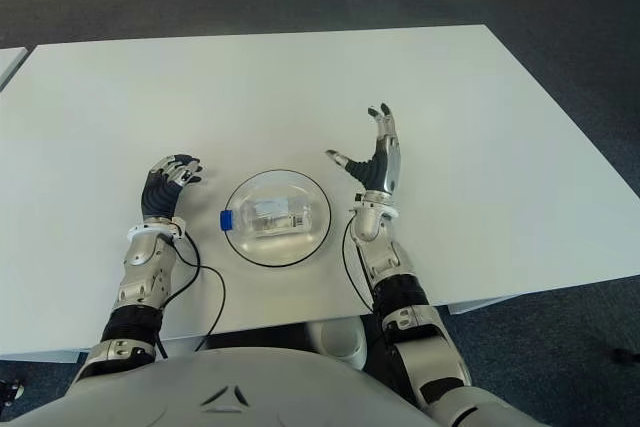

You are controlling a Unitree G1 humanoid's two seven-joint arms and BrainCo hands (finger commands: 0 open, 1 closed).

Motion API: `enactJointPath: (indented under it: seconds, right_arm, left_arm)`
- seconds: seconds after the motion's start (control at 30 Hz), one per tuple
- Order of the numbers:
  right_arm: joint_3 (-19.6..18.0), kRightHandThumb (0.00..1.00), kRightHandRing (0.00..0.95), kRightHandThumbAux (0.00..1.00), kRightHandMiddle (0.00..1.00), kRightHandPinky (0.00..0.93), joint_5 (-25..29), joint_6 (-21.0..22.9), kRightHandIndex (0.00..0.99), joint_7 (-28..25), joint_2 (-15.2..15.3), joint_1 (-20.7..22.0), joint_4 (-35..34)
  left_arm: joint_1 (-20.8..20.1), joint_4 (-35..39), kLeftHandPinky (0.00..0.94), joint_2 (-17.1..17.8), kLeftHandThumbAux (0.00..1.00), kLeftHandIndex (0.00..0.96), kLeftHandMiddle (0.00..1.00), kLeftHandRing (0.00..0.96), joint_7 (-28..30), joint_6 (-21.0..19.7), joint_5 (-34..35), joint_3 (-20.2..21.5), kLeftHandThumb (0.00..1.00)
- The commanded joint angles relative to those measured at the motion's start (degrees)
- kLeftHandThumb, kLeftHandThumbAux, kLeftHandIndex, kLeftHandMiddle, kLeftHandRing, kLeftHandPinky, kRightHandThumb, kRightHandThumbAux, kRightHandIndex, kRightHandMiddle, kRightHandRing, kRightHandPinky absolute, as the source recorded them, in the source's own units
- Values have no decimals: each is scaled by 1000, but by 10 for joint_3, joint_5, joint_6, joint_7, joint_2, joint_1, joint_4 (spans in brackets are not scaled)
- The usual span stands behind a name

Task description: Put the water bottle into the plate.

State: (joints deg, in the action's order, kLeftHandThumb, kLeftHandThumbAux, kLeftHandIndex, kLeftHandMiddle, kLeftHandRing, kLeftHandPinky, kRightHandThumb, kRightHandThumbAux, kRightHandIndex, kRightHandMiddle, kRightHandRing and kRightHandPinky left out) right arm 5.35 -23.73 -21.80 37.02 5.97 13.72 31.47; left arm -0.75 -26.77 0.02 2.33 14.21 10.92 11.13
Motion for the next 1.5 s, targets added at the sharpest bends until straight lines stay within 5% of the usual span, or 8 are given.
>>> enactJointPath:
  seconds: [0.03,0.4,0.53,0.67,1.03,1.5]
  right_arm:
    - [-33,597,251,947,286,292,91,-22,260,-70,-20,8,38]
    - [-76,518,357,997,376,402,208,5,346,-223,-28,-1,50]
    - [-85,669,415,790,416,460,234,22,402,-268,-29,-6,45]
    - [-87,696,454,749,442,490,247,54,415,-303,-28,-14,29]
    - [-96,701,563,732,560,593,265,116,428,-361,-23,-22,11]
    - [-114,705,638,729,629,648,280,117,434,-386,-33,-21,43]
  left_arm:
    - [34,-29,438,-10,721,417,417,433,-5,-54,5,2,701]
    - [34,-28,443,-9,721,418,415,433,-9,-57,3,1,702]
    - [34,-30,442,-9,721,418,420,437,-9,-57,4,2,702]
    - [33,-32,442,-9,721,418,420,437,-9,-56,4,4,701]
    - [30,-38,444,-9,721,418,422,438,-7,-51,5,6,701]
    - [32,-38,443,-8,721,417,420,437,-4,-51,4,5,700]
